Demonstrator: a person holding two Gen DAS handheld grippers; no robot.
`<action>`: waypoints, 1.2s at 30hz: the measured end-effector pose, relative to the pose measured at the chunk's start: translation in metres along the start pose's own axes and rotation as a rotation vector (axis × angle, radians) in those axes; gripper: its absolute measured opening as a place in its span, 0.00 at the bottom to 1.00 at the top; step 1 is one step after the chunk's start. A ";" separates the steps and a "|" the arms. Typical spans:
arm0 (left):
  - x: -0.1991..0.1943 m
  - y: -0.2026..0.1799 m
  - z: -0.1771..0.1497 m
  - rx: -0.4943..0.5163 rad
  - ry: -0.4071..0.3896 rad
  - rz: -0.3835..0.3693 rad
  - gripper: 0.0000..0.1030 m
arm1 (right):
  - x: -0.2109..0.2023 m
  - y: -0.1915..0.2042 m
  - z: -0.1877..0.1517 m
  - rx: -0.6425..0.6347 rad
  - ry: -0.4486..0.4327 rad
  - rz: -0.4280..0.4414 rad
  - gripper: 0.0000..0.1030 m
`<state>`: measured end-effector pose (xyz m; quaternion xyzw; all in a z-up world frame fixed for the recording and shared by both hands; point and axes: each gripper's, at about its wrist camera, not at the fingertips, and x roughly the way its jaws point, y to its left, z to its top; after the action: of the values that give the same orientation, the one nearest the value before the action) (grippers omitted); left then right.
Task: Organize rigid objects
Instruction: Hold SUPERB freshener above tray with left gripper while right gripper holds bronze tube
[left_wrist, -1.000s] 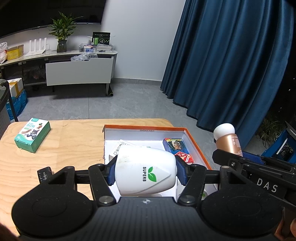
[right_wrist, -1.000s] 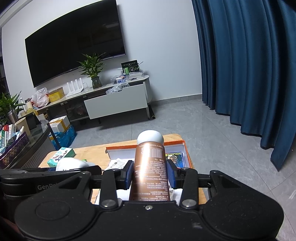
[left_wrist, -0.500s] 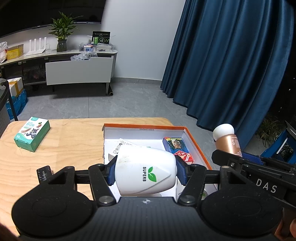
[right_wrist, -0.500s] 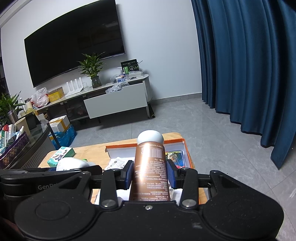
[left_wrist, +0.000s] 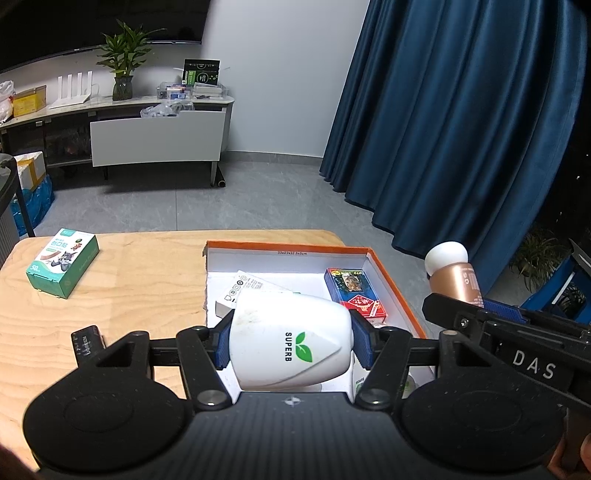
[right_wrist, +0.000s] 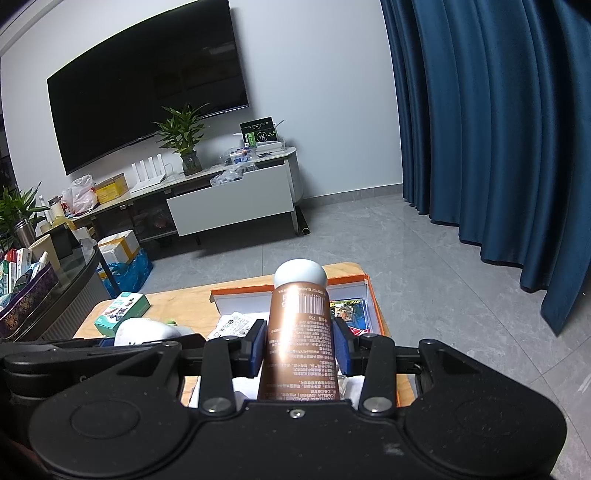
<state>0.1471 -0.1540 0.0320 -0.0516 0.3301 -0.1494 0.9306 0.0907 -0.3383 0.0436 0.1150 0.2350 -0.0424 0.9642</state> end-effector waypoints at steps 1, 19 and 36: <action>0.000 0.000 0.000 0.000 0.000 0.000 0.60 | 0.000 0.000 0.000 0.000 0.000 0.000 0.46; 0.001 0.000 0.000 -0.003 0.007 0.004 0.60 | 0.000 0.002 0.000 -0.002 0.004 -0.001 0.46; 0.000 0.000 0.000 -0.001 0.007 0.005 0.60 | 0.003 0.002 -0.002 -0.001 0.007 -0.001 0.46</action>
<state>0.1473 -0.1541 0.0315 -0.0505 0.3337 -0.1472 0.9298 0.0927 -0.3360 0.0407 0.1144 0.2387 -0.0424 0.9634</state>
